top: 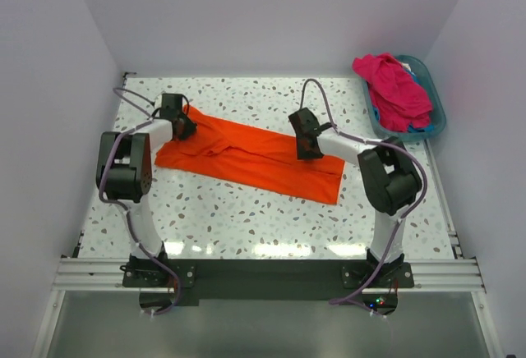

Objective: Fold and stack the t-shirts
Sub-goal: Fold the tshirt

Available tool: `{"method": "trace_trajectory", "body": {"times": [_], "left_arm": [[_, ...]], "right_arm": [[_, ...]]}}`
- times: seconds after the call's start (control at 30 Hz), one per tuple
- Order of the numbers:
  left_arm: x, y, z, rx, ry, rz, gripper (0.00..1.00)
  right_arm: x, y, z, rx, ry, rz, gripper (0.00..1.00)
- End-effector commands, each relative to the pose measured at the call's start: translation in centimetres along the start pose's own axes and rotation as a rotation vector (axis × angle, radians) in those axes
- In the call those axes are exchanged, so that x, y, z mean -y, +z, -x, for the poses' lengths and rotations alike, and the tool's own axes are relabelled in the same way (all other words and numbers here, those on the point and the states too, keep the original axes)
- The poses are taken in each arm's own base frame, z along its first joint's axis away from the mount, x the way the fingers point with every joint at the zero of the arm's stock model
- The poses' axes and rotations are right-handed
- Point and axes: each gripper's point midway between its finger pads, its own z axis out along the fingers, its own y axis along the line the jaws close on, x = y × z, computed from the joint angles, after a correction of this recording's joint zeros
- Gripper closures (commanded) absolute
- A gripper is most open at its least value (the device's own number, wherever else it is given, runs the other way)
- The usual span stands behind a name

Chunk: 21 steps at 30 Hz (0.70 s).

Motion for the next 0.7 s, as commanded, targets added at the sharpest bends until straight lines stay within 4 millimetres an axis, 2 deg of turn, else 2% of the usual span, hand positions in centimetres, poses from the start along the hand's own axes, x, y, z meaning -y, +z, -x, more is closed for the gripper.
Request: {"method": "trace_trajectory", "body": {"times": [0.0, 0.07, 0.13, 0.17, 0.2, 0.23, 0.27, 0.3, 0.33, 0.37, 0.4, 0.43, 0.47, 0.5, 0.53, 0.57, 0.63, 0.67], "left_arm": [[2.0, 2.5, 1.3, 0.029, 0.056, 0.009, 0.85], [3.1, 4.1, 1.7, 0.026, 0.091, 0.008, 0.85], [4.2, 5.0, 1.7, 0.017, 0.134, -0.011, 0.85], [5.4, 6.2, 2.3, 0.022, 0.151, -0.037, 0.84], [6.2, 6.7, 2.0, -0.008, 0.169, -0.056, 0.83], [7.0, 7.3, 2.2, -0.016, 0.210, -0.078, 0.82], [9.0, 8.5, 3.1, -0.009, 0.232, -0.127, 0.77], [10.9, 8.8, 2.4, -0.048, 0.264, -0.209, 0.74], [14.2, 8.3, 4.3, -0.007, 0.306, -0.297, 0.66], [14.7, 9.8, 3.1, -0.038, 0.330, -0.327, 0.62], [16.7, 9.5, 2.3, -0.068, 0.358, -0.413, 0.56], [18.1, 9.5, 2.2, -0.070, 0.376, -0.468, 0.51], [20.0, 9.5, 2.7, -0.058, 0.382, -0.536, 0.43], [21.4, 8.9, 2.6, -0.073, 0.386, -0.607, 0.40], [22.3, 8.5, 3.1, -0.067, 0.372, -0.642, 0.38], [23.5, 7.4, 4.0, -0.044, 0.371, -0.683, 0.32], [25.2, 5.5, 5.6, 0.003, 0.360, -0.760, 0.27], [26.1, 3.5, 7.0, 0.035, 0.360, -0.793, 0.24]], "right_arm": [[-0.5, -0.6, -3.3, -0.065, 0.040, 0.041, 0.62], [-2.3, -1.2, -4.7, -0.071, 0.038, 0.082, 0.62], [-3.2, -2.2, -6.5, -0.084, 0.048, 0.116, 0.62], [-5.8, -3.2, -7.3, -0.076, 0.078, 0.200, 0.63], [-6.6, -4.3, -8.5, -0.074, 0.090, 0.240, 0.62], [-9.1, -5.8, -10.0, -0.073, 0.068, 0.300, 0.63], [-11.4, -6.9, -10.1, -0.055, 0.121, 0.368, 0.62], [-13.1, -7.8, -10.8, -0.053, 0.124, 0.415, 0.62], [-15.8, -9.0, -12.0, -0.062, 0.121, 0.466, 0.61], [-17.3, -9.6, -12.1, -0.055, 0.118, 0.502, 0.61], [-19.8, -10.8, -10.6, -0.025, 0.123, 0.569, 0.60], [-21.1, -11.2, -10.6, -0.021, 0.101, 0.584, 0.55], [-21.7, -10.3, -10.9, -0.040, 0.072, 0.570, 0.54], [-23.3, -11.3, -9.1, -0.023, 0.071, 0.610, 0.52], [-23.6, -11.3, -8.3, -0.008, 0.060, 0.599, 0.47], [-23.3, -10.7, -8.3, -0.015, 0.030, 0.564, 0.45], [-23.6, -11.4, -5.8, 0.015, 0.046, 0.589, 0.42], [-23.4, -12.3, -4.8, 0.039, 0.047, 0.603, 0.39]]}}
